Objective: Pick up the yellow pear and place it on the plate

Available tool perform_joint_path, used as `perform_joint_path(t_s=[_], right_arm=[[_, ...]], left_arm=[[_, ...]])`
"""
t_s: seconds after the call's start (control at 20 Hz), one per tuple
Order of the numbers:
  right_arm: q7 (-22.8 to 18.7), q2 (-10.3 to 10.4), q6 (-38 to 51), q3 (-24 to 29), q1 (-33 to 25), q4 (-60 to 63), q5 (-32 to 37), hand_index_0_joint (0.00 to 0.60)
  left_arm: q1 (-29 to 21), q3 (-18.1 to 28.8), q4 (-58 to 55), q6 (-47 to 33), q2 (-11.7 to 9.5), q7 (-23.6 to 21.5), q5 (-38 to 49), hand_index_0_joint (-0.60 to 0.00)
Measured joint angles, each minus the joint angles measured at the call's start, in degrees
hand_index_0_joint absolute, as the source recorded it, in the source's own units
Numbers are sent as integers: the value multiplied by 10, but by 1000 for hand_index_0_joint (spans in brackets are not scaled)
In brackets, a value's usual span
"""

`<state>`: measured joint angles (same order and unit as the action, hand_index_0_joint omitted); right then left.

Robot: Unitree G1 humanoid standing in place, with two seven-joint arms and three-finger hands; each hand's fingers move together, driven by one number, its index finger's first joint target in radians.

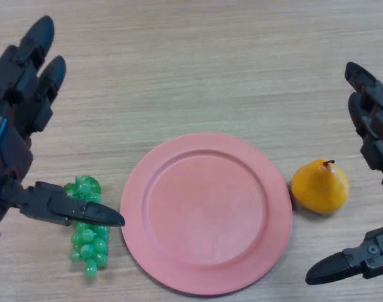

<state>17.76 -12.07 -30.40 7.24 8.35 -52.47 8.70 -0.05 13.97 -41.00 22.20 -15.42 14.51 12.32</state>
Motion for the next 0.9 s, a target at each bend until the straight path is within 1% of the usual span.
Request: perform_joint_path(t_s=[0.15, 0.45, 0.55, 0.7, 0.8, 0.9], right_arm=[[-1, -1, -22, 1, -10, -2, 1, 0], [-1, -2, -17, 1, -22, 36, -1, 0], [-1, -4, 16, 14, -33, 88, 4, 0], [-1, -23, 96, 56, -70, 213, 16, 0], [-7, -43, 153, 59, -100, 307, 19, 0], [-7, -52, 225, 53, -130, 411, 17, 0]], left_arm=[[-3, 0, 9, 0, 0, 0, 0, 0], [-9, 0, 21, -8, -1, -1, 0, 0], [-9, 1, 26, -9, -1, -3, 1, 0], [-9, -2, 53, -14, -1, -3, 0, 0], [-8, -14, 68, -19, 0, -4, -1, 0], [-5, -40, 67, -19, 0, -3, -19, 0]])
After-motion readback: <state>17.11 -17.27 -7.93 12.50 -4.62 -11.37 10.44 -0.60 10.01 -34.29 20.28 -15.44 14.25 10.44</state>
